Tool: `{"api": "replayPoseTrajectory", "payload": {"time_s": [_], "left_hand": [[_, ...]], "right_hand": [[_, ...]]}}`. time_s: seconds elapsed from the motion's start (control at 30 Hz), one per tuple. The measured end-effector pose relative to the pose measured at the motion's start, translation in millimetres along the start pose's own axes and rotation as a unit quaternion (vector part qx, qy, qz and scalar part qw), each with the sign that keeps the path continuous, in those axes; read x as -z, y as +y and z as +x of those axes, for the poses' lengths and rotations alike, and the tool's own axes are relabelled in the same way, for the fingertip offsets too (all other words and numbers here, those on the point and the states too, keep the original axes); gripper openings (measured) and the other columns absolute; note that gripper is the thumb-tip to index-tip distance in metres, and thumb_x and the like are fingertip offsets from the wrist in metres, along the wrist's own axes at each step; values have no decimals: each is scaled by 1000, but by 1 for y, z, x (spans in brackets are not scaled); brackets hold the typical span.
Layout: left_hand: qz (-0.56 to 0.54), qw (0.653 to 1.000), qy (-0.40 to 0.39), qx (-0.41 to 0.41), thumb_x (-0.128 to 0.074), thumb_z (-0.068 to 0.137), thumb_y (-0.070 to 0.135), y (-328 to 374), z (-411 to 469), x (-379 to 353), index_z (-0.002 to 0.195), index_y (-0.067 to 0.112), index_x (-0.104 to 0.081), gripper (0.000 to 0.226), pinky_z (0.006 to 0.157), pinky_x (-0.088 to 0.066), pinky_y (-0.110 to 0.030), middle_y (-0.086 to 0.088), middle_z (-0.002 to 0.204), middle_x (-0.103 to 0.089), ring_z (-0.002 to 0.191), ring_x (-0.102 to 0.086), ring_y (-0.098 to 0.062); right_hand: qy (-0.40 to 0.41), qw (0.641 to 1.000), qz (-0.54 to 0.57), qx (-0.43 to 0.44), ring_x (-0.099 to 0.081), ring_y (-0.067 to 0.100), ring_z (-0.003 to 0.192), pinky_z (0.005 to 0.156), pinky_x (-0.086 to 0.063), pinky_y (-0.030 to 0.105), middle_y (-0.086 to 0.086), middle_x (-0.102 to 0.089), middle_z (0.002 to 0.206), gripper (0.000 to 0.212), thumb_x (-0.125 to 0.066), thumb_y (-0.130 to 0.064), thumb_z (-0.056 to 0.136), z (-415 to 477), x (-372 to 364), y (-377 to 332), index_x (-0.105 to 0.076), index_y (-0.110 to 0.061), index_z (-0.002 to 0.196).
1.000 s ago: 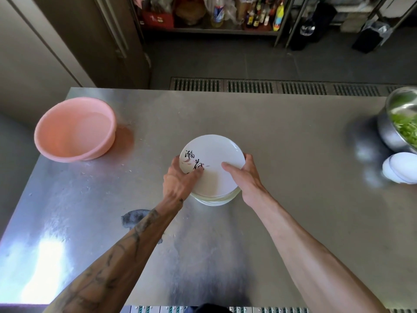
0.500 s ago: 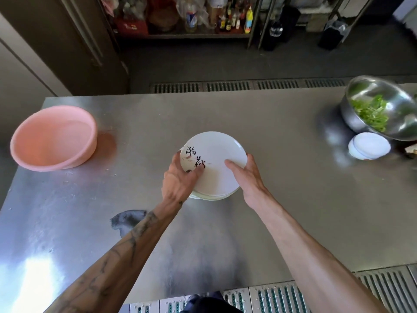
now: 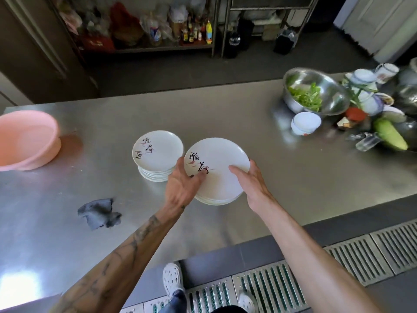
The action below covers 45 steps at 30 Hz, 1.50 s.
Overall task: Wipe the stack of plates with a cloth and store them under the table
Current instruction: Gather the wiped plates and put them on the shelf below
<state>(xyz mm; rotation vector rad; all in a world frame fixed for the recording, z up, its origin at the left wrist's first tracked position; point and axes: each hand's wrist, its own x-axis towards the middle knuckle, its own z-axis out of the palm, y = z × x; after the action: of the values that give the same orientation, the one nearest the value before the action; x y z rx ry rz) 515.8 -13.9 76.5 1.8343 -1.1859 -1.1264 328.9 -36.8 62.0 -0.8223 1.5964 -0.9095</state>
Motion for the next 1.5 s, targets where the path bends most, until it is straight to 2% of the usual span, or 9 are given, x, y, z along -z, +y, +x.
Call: {"api": "replayPoseTrajectory", "payload": {"time_s": [0.13, 0.37, 0.53, 0.77, 0.87, 1.03, 1.13, 1.3, 1.5], "left_hand": [[14, 1000, 7, 15, -67, 69, 53, 3, -42, -47, 122, 27, -56, 60, 91, -57, -50, 0, 112, -70, 104, -66, -31], [4, 997, 56, 47, -67, 66, 53, 16, -137, -142, 123, 30, -58, 62, 86, -56, -39, 5, 107, -70, 100, -66, -25], [-24, 995, 70, 71, -70, 65, 50, 19, -200, -191, 121, 24, -60, 62, 86, -57, -40, 0, 111, -71, 101, -67, -27], [-23, 995, 51, 77, -67, 67, 52, -1, -249, -244, 118, 29, -60, 56, 86, -58, -48, 1, 108, -72, 97, -68, -27], [-32, 995, 40, 86, -68, 68, 50, -25, -253, -265, 125, 29, -60, 62, 88, -58, -47, 1, 112, -71, 100, -67, -26], [-33, 994, 17, 105, -67, 69, 50, -72, -253, -289, 136, 30, -54, 71, 82, -56, -36, 5, 110, -69, 97, -67, -23], [-36, 993, 1, 113, -66, 71, 49, -107, -245, -301, 133, 31, -54, 66, 81, -57, -36, 8, 110, -70, 98, -68, -21], [-41, 990, -5, 138, -66, 72, 49, -185, -218, -329, 126, 38, -50, 57, 69, -52, -26, 16, 109, -66, 94, -63, -3], [-31, 987, 22, 158, -65, 71, 48, -302, -139, -384, 129, 34, -53, 61, 81, -58, -39, 6, 110, -69, 96, -66, -20]], "right_hand": [[-13, 1000, 0, 3, -59, 1, 95, 69, -43, 24, -12, -63, 110, 36, -70, -26, 91, -15, 57, 23, -53, -29, 123], [-66, 998, -20, 13, -62, 5, 94, 67, -45, 24, -7, -65, 110, 36, -68, -25, 91, -50, 172, 51, -53, -25, 124], [-80, 996, -48, 13, -61, 2, 91, 66, -45, 23, -12, -64, 104, 29, -68, -27, 91, -80, 236, 75, -56, -27, 117], [-63, 997, -51, -8, -61, 4, 91, 61, -45, 21, -5, -64, 108, 33, -70, -23, 90, -106, 291, 126, -54, -25, 119], [-59, 996, -64, -20, -62, 7, 95, 59, -47, 17, 2, -64, 115, 38, -70, -25, 91, -106, 303, 153, -52, -21, 125], [-50, 994, -78, -59, -61, 7, 93, 60, -48, 23, -1, -63, 115, 39, -70, -29, 92, -102, 306, 204, -50, -25, 126], [-41, 993, -73, -79, -63, 12, 96, 64, -49, 28, 0, -64, 115, 43, -70, -26, 92, -90, 297, 239, -49, -27, 130], [-38, 990, -72, -111, -62, 9, 95, 62, -46, 25, -1, -65, 114, 48, -69, -23, 91, -47, 272, 312, -49, -29, 133], [-61, 987, -96, -110, -62, 11, 96, 62, -51, 25, 2, -62, 118, 51, -70, -28, 89, 55, 237, 428, -48, -30, 135]]}}
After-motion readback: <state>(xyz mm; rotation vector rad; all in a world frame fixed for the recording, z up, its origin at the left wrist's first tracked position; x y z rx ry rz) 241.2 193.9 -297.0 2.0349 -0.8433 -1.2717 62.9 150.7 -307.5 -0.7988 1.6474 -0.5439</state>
